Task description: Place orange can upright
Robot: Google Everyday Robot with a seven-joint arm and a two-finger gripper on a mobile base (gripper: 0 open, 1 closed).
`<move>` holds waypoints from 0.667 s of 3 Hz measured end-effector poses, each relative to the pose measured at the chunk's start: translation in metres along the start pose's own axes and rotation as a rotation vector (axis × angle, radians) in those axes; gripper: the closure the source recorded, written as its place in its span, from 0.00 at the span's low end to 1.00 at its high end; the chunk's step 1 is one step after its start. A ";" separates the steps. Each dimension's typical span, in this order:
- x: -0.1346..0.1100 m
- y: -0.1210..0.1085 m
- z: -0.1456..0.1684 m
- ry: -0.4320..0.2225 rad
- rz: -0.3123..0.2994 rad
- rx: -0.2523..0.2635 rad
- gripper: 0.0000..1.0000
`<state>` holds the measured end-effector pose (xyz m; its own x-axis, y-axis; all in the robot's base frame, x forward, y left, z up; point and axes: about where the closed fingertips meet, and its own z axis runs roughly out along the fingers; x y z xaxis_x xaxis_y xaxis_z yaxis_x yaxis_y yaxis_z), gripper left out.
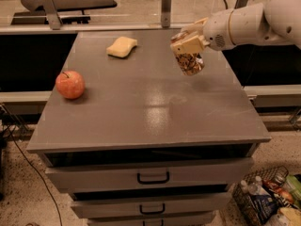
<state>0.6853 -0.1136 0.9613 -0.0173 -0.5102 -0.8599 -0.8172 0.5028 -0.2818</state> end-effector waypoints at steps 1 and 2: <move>0.000 0.002 0.002 -0.017 0.006 -0.004 1.00; -0.004 0.010 -0.002 -0.097 -0.008 -0.002 1.00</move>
Offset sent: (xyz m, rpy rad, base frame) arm -0.0288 0.0041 0.0093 0.1940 -0.1629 0.0790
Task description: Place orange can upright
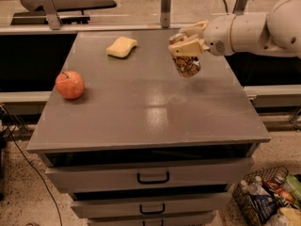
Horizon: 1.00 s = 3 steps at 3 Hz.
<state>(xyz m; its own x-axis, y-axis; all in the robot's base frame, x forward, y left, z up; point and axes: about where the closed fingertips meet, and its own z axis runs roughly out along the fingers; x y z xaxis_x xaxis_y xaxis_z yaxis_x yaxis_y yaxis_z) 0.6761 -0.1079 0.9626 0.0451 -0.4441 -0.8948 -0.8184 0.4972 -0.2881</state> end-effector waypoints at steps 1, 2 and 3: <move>-0.005 0.011 -0.007 -0.117 -0.026 0.001 1.00; -0.005 0.021 -0.014 -0.229 -0.036 -0.003 1.00; -0.002 0.029 -0.016 -0.335 -0.033 -0.014 1.00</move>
Offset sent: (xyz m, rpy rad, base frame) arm -0.0436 -0.0066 0.0026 0.2815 -0.2246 0.1293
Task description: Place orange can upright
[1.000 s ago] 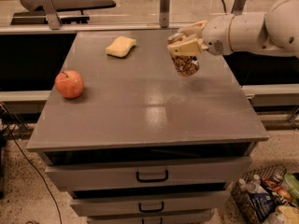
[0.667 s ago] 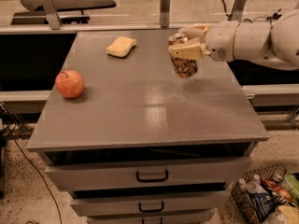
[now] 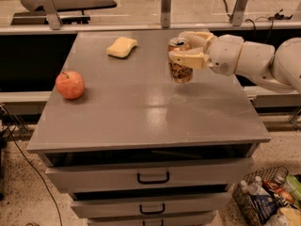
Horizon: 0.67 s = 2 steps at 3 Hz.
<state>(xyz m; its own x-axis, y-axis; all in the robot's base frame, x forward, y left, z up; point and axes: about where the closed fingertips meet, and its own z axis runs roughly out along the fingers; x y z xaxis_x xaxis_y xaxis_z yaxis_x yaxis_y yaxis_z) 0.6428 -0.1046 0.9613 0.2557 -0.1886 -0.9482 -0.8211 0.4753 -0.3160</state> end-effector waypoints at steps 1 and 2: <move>0.009 0.006 -0.002 -0.044 0.018 -0.016 0.84; 0.025 0.010 -0.009 -0.062 0.049 -0.022 0.60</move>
Offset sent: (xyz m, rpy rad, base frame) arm -0.0090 -0.0241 -0.0491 0.1076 0.0439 0.0386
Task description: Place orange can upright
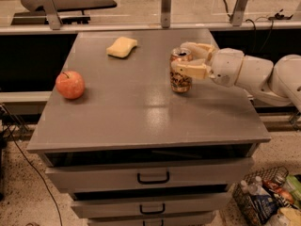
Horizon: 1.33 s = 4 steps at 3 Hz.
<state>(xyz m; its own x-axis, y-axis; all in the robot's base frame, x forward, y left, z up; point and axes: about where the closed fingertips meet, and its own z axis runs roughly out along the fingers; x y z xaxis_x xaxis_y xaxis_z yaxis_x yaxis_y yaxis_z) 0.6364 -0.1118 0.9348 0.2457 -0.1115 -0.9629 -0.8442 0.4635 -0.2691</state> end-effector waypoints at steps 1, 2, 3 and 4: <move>0.011 0.001 -0.008 -0.010 0.020 -0.008 0.36; 0.017 0.001 -0.013 -0.016 0.036 -0.015 0.13; 0.020 0.002 -0.017 -0.017 0.048 -0.021 0.00; 0.021 0.001 -0.023 -0.009 0.053 -0.022 0.00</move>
Offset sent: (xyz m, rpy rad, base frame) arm -0.0054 -0.0264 -0.0251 0.0409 0.0434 0.0191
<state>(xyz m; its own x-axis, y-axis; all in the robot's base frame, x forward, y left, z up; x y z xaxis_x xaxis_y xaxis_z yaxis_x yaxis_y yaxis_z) 0.6295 -0.1339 0.9141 0.2051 -0.0791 -0.9755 -0.8662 0.4494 -0.2185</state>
